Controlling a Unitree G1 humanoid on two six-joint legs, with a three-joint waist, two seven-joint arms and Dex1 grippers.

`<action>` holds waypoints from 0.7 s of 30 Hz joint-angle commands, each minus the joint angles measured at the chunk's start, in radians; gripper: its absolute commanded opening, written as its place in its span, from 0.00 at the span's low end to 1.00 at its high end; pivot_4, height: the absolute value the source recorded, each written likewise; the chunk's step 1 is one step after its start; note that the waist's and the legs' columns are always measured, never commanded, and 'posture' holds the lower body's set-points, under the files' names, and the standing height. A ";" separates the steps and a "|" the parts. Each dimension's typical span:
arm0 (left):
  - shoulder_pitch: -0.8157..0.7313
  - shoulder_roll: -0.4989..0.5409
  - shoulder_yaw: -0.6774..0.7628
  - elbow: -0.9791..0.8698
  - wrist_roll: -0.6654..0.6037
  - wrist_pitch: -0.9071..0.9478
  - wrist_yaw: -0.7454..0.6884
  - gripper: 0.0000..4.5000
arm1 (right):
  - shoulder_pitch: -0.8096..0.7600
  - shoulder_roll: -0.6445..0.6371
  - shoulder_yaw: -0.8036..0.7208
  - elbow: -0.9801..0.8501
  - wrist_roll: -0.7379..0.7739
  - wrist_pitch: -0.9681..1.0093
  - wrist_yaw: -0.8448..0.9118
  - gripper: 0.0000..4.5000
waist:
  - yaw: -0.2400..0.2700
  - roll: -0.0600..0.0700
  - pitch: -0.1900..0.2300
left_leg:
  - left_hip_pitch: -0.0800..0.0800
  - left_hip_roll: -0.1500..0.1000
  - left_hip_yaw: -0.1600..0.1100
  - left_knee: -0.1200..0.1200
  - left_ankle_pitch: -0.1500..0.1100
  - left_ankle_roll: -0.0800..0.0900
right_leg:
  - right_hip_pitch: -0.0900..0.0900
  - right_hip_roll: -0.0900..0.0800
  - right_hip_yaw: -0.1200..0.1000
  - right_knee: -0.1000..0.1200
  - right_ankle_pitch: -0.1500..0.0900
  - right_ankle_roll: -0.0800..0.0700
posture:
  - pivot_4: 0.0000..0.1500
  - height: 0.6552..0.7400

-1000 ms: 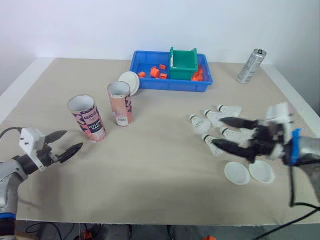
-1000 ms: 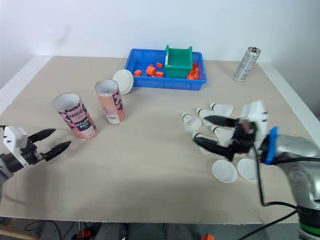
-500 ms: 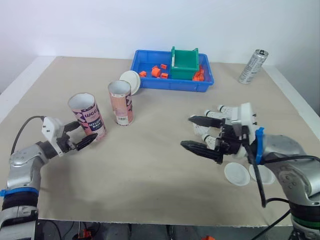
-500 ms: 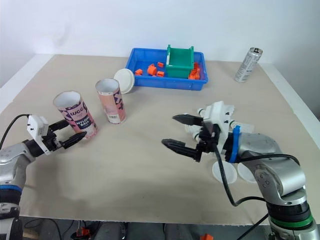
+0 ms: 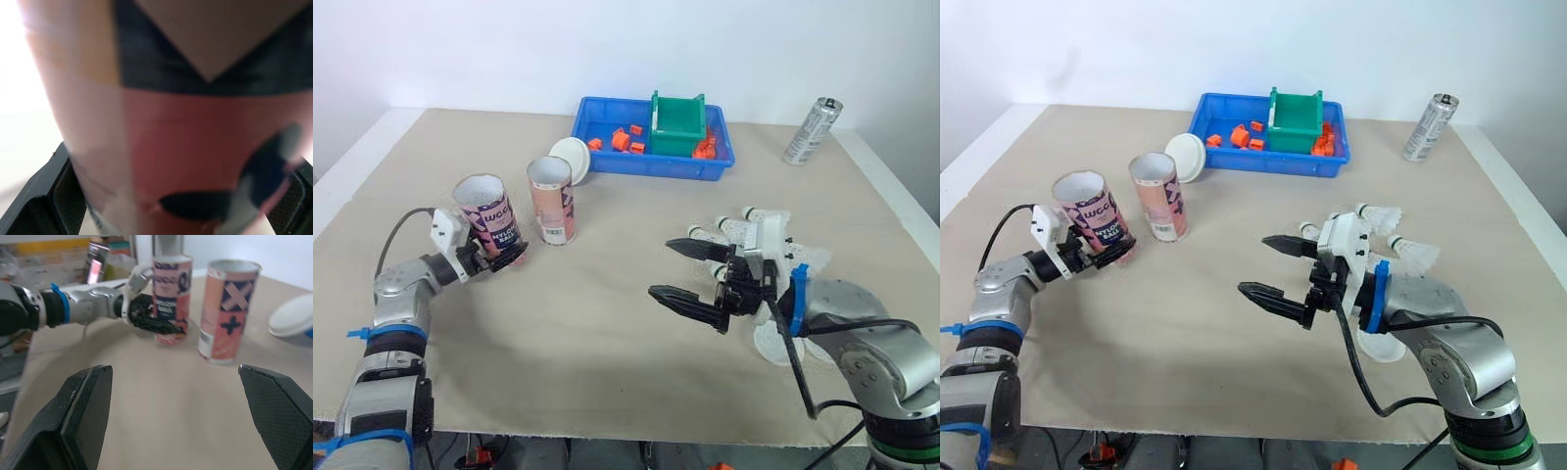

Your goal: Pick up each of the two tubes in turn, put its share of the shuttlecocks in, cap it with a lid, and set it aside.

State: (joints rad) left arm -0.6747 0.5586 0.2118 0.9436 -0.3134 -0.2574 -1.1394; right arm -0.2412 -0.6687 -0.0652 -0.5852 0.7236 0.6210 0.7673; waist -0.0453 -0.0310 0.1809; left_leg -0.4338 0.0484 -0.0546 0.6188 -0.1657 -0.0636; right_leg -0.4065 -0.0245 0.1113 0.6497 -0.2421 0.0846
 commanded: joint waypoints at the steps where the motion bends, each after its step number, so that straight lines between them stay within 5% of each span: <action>1: -0.044 0.003 0.004 0.038 0.013 -0.036 -0.004 1.00 | 0.002 0.009 -0.010 -0.041 0.001 -0.021 -0.016 0.99 | 0.000 0.000 0.000 | 0.000 0.000 0.000 0.000 0.000 0.000 | 0.000 0.000 0.000 0.000 0.000 0.000 | 1.00 0.95; 11: -0.073 0.000 0.012 0.078 0.019 -0.051 -0.005 1.00 | 0.006 0.010 -0.018 -0.036 0.002 -0.027 -0.018 0.99 | 0.000 0.000 0.000 | 0.000 0.000 -0.001 0.000 0.000 0.000 | 0.000 0.000 0.000 0.001 0.000 0.000 | 1.00 0.95; 15: -0.063 -0.005 0.013 0.066 0.019 -0.055 0.009 0.72 | 0.001 0.010 -0.013 -0.031 -0.001 -0.030 -0.014 1.00 | 0.000 0.000 0.000 | 0.000 0.000 -0.001 0.000 0.000 0.000 | 0.000 0.000 0.000 0.001 0.000 0.000 | 1.00 0.95; 21: -0.047 0.000 0.020 0.044 0.009 -0.052 0.004 0.72 | -0.004 0.008 -0.010 -0.022 -0.004 -0.033 -0.008 1.00 | 0.000 0.000 0.000 | 0.000 0.000 -0.001 0.000 0.000 0.000 | 0.000 0.000 0.000 0.001 0.000 0.000 | 1.00 0.95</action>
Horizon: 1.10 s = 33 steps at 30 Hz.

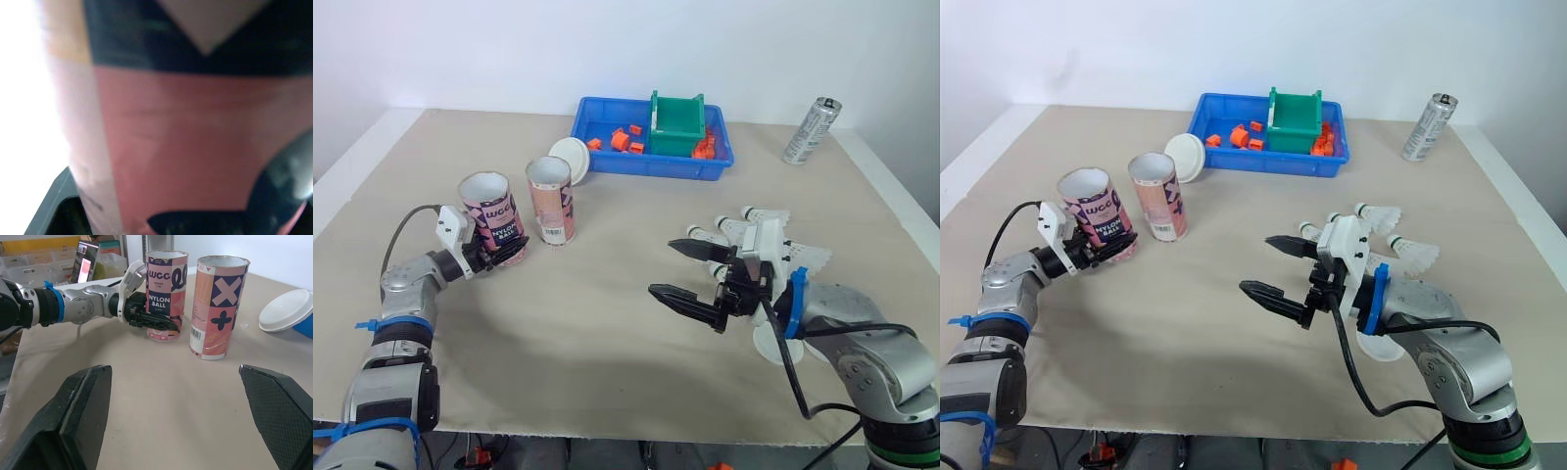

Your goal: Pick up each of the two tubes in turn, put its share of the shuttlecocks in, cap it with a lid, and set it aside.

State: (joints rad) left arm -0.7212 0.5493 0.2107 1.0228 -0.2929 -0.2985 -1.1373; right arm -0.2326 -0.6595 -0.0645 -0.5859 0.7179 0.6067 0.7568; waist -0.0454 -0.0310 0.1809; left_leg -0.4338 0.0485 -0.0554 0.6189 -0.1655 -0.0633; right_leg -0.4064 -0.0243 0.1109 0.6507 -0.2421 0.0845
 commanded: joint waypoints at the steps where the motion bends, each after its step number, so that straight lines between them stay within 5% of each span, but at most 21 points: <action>1: 0.002 0.014 0.024 -0.041 -0.014 -0.007 0.005 0.72 | -0.011 -0.002 -0.012 -0.022 0.002 -0.019 0.004 1.00 | 0.000 0.000 0.000 | 0.000 0.000 0.000 0.000 0.000 0.000 | 0.000 0.000 0.000 0.000 0.000 0.000 | 1.00 0.95; 7: 0.027 0.061 0.026 -0.152 -0.037 0.056 -0.035 0.72 | 0.029 -0.018 -0.039 -0.036 0.001 -0.007 -0.003 1.00 | 0.000 0.000 0.000 | 0.000 0.000 0.000 0.000 0.000 0.000 | 0.000 0.000 0.000 0.000 0.000 0.000 | 1.00 0.95; 18: 0.136 0.391 -0.216 -0.723 0.004 0.460 -0.396 0.72 | 0.206 -0.052 -0.173 -0.139 -0.002 0.029 -0.128 1.00 | 0.000 0.000 0.000 | 0.000 0.001 -0.001 -0.001 0.000 0.000 | -0.001 0.000 -0.002 0.002 -0.004 -0.007 | 1.00 0.95; 25: 0.081 0.480 -0.431 -0.844 0.019 0.480 -0.477 0.72 | 0.390 -0.066 -0.320 -0.188 0.008 0.017 -0.142 1.00 | 0.001 0.001 0.000 | -0.001 0.002 0.001 0.000 0.003 0.000 | -0.001 0.000 -0.001 0.002 -0.004 -0.008 | 1.00 0.95; 33: -0.007 0.443 -0.652 -0.750 0.065 0.359 -0.477 0.72 | 0.545 -0.104 -0.448 -0.142 -0.005 -0.011 -0.043 1.00 | 0.004 0.002 0.000 | -0.001 0.003 0.000 0.000 0.003 0.000 | 0.000 0.001 -0.002 0.003 -0.005 -0.009 | 1.00 0.95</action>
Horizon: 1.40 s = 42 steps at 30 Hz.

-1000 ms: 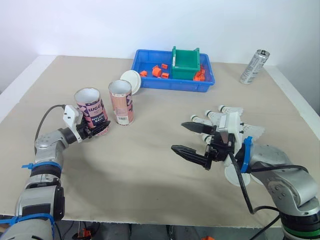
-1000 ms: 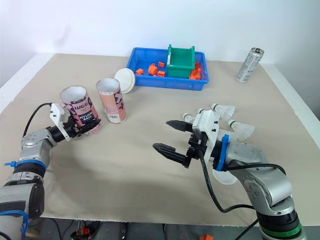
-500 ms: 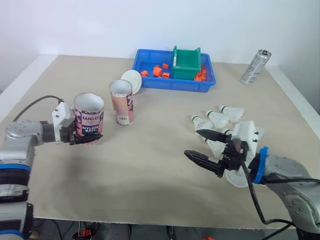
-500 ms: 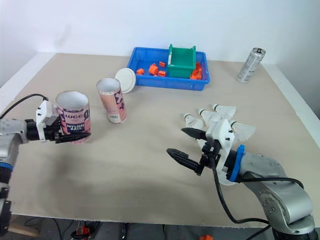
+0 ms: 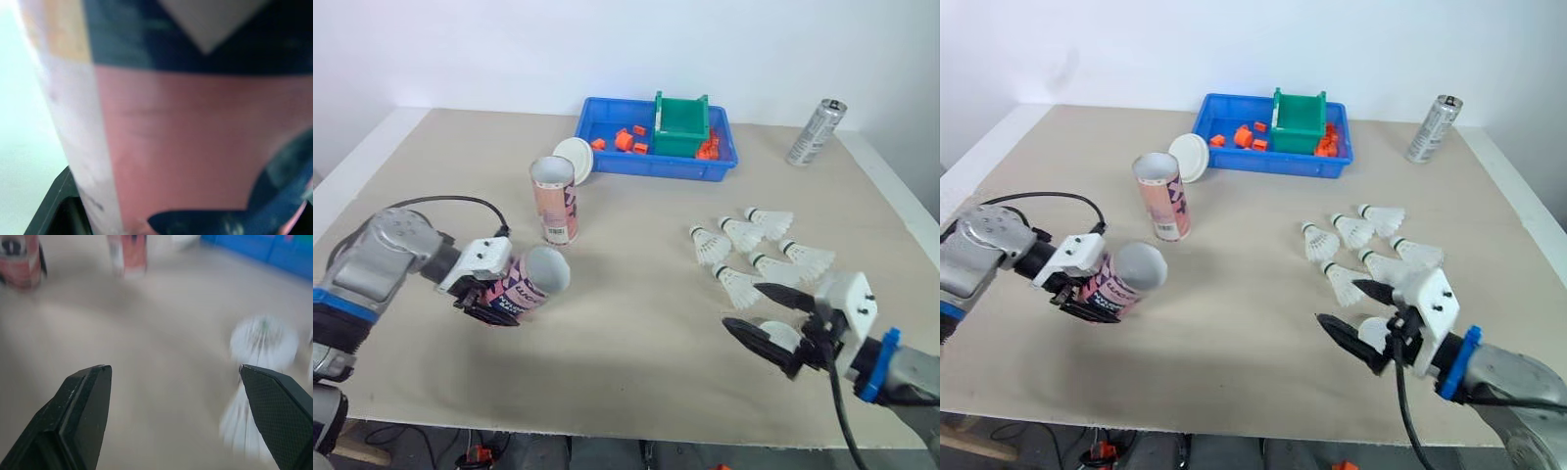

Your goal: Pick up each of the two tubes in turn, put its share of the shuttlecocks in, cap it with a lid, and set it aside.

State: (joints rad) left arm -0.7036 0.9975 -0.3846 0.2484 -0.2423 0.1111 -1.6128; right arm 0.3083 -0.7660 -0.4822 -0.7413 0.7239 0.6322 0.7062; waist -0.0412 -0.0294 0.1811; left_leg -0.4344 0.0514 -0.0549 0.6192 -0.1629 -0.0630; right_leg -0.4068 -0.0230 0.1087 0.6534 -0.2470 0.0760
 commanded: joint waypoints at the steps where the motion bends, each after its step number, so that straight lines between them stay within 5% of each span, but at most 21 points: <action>1: -0.033 -0.011 -0.077 0.033 0.014 -0.067 -0.002 0.72 | 0.013 0.007 -0.022 0.028 -0.033 -0.049 0.011 1.00 | -0.001 0.001 0.000 | 0.000 0.000 0.000 0.001 0.000 0.000 | 0.000 0.000 0.001 0.000 0.000 0.000 | 1.00 0.95; 12: -0.096 -0.121 -0.077 0.038 -0.045 -0.057 -0.002 0.72 | -0.011 0.062 0.096 0.164 -0.170 -0.148 0.004 1.00 | 0.008 0.003 -0.002 | -0.003 -0.002 0.001 0.004 0.003 0.002 | 0.002 -0.001 0.002 0.000 0.001 0.001 | 1.00 0.95; 26: -0.159 -0.041 -0.215 0.119 -0.024 -0.131 -0.002 0.72 | -0.137 0.116 0.199 0.302 -0.275 -0.213 -0.030 1.00 | -0.005 0.004 -0.002 | -0.001 -0.001 0.000 0.002 0.004 0.005 | 0.001 0.001 0.002 0.003 0.000 0.000 | 1.00 0.95; 42: -0.150 -0.041 -0.213 0.109 -0.038 -0.118 -0.002 0.72 | -0.232 0.162 0.282 0.401 -0.339 -0.257 -0.055 1.00 | -0.007 0.004 -0.002 | 0.002 -0.001 0.000 0.002 0.006 0.008 | 0.000 0.002 0.002 0.012 -0.001 -0.002 | 1.00 0.95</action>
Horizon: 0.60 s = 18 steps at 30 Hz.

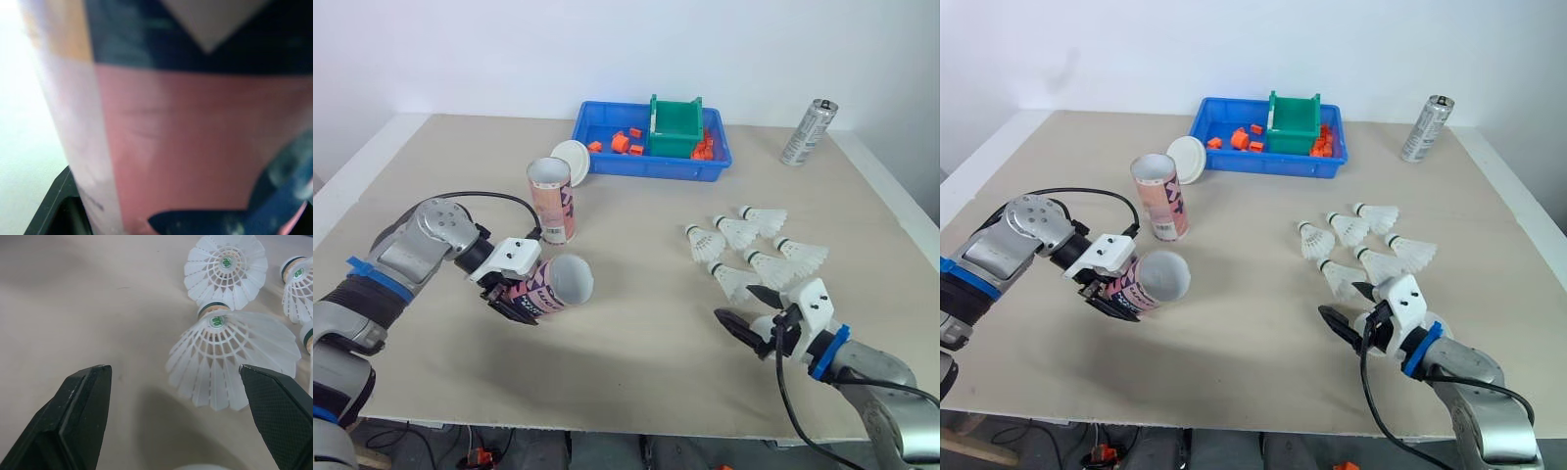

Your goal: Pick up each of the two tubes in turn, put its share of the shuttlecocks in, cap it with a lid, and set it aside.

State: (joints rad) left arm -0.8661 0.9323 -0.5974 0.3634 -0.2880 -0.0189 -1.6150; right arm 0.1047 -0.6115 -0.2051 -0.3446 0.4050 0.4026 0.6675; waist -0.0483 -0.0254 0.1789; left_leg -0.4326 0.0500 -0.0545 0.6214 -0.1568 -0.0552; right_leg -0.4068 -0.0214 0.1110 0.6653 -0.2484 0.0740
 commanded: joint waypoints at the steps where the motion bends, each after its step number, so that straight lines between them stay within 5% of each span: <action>1: 0.016 0.023 0.002 -0.009 0.008 0.014 0.001 0.72 | -0.037 0.010 0.013 0.013 -0.031 -0.027 -0.024 0.94 | 0.000 0.000 0.000 | 0.000 0.000 0.000 0.000 0.000 0.000 | 0.000 0.000 0.000 0.000 0.000 0.000 | 1.00 0.95; 3: 0.023 0.024 0.007 -0.016 0.006 0.019 0.001 0.71 | -0.048 0.014 0.021 0.022 -0.047 -0.037 -0.030 0.81 | 0.000 0.000 0.000 | 0.000 0.000 0.000 0.000 0.000 0.000 | 0.000 0.000 0.000 0.000 0.000 0.000 | 1.00 0.95; 10: 0.042 0.022 0.029 -0.034 0.001 0.038 0.001 0.71 | -0.071 0.020 0.028 0.039 -0.064 -0.045 -0.040 0.06 | 0.000 0.000 0.000 | 0.000 0.000 0.000 -0.002 0.000 0.000 | 0.000 0.000 0.000 0.000 -0.002 -0.001 | 1.00 0.95; 18: 0.063 0.016 0.056 -0.081 -0.009 0.067 0.001 0.71 | -0.071 0.001 0.002 -0.027 -0.030 -0.020 -0.022 0.02 | 0.001 0.000 0.000 | 0.000 0.000 0.000 -0.002 0.000 0.000 | 0.000 0.000 0.000 0.000 -0.002 -0.001 | 1.00 0.95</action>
State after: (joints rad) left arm -0.8170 0.9389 -0.5455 0.3035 -0.2929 0.0363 -1.6026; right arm 0.0383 -0.5949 -0.1644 -0.3029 0.3452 0.3825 0.6344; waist -0.0475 -0.0251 0.1790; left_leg -0.4330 0.0500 -0.0546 0.6190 -0.1568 -0.0551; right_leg -0.4071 -0.0212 0.1110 0.6653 -0.2508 0.0733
